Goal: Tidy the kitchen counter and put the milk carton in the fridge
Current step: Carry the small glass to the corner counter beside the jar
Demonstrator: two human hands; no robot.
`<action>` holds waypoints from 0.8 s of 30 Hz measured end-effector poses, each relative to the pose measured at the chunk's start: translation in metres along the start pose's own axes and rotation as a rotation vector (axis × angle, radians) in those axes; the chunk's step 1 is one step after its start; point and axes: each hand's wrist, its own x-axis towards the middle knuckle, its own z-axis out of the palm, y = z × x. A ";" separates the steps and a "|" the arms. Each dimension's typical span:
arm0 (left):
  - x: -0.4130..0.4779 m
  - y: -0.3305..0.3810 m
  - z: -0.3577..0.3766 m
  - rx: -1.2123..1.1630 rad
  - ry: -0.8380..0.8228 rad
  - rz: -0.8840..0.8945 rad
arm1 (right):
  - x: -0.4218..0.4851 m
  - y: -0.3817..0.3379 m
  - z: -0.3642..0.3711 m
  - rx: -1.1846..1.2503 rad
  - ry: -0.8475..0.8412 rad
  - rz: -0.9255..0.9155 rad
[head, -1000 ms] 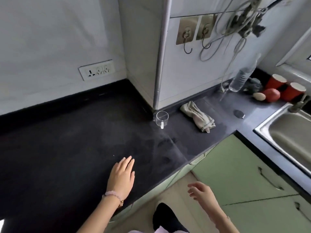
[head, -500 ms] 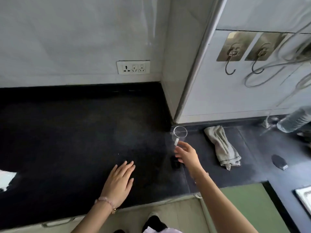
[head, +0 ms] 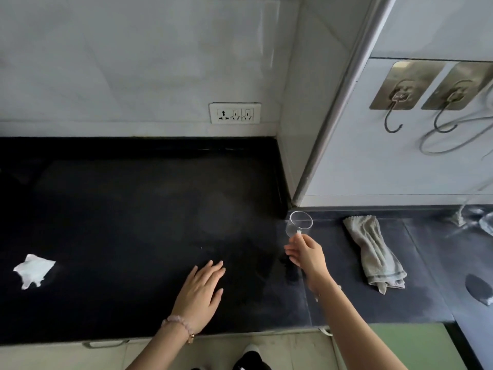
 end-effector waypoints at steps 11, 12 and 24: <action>-0.004 0.005 -0.007 -0.017 -0.069 -0.047 | -0.035 -0.021 0.016 -0.121 -0.220 -0.170; -0.004 0.003 -0.007 -0.024 -0.052 -0.024 | -0.037 -0.021 0.021 -0.129 -0.241 -0.170; -0.149 -0.040 -0.013 -0.611 0.280 -0.552 | -0.126 -0.010 0.124 -0.298 -0.589 -0.263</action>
